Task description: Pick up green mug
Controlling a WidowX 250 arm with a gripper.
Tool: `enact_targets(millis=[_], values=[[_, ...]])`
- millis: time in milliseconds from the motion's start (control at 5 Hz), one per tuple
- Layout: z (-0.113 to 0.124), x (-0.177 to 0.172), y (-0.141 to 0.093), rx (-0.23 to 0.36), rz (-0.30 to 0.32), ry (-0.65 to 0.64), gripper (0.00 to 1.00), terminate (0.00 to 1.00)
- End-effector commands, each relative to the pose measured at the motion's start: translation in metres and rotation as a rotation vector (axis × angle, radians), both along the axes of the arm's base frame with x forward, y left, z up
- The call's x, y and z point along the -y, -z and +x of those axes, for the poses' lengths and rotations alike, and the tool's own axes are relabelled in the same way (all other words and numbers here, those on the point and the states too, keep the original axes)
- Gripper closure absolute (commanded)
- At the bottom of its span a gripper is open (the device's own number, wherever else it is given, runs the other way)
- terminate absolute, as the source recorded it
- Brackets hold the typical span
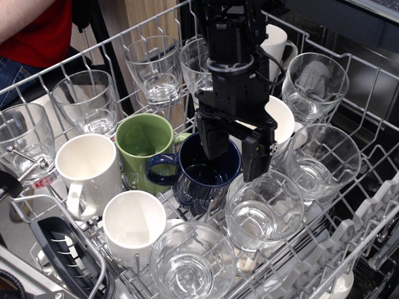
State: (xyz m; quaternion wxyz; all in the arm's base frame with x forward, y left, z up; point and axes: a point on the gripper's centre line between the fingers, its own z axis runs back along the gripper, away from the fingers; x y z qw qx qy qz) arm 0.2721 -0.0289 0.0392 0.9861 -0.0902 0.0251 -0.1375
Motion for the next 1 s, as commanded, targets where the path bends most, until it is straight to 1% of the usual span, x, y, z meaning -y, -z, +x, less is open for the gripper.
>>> enact_targets(millis=[0,200,400,600,800], values=[[0.000,0.000,0.000,0.000,0.000,0.000,0.00,0.00],[0.026,-0.019,-0.028,0.006,0.018,0.135,0.00,0.00],[0.034,-0.040,-0.038,0.013,0.062,0.186,0.00,0.00],[0.045,-0.076,-0.031,0.042,0.150,0.242,0.00,0.00],[0.061,-0.115,-0.021,0.050,0.231,0.305,0.00,0.00]])
